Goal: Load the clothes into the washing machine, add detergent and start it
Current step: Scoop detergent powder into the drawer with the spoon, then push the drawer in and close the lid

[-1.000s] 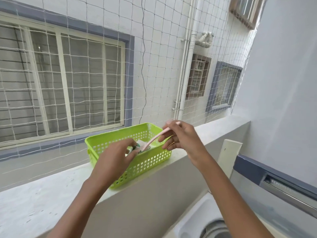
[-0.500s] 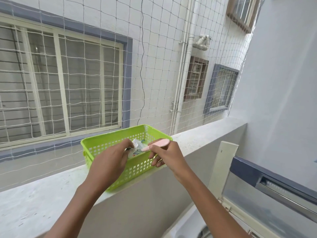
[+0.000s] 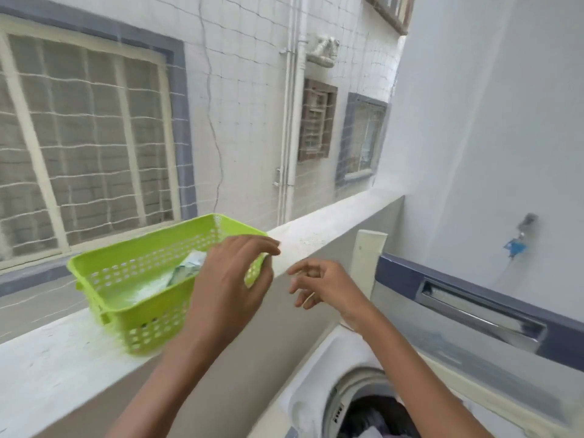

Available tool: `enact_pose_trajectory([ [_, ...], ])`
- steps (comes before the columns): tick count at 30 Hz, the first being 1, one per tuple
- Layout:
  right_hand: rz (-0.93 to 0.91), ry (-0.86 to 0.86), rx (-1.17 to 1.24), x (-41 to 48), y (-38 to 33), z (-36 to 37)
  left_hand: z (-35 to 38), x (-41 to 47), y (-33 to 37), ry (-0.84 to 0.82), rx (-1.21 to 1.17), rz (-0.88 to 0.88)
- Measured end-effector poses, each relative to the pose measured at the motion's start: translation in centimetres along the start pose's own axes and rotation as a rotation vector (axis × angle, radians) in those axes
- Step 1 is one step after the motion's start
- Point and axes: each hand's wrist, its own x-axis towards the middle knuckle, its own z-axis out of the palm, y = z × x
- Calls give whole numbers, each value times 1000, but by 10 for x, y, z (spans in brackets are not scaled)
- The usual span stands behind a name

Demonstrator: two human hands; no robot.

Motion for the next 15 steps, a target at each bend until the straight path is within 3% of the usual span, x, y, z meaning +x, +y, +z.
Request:
enact_pose_trajectory([
  [3,101,57,-48,-22,36,-41,49,-2,23,-172,-174,44],
  [7,331,181,-164,-64,106,-98,132,-16,37,-523,-323,-45],
  [11,597,354,-300,-120,193,-145,228,-50,33,-897,-231,-92],
  [15,736,497,-523,-164,261,-174,303,-81,37,-1134,-64,-29],
])
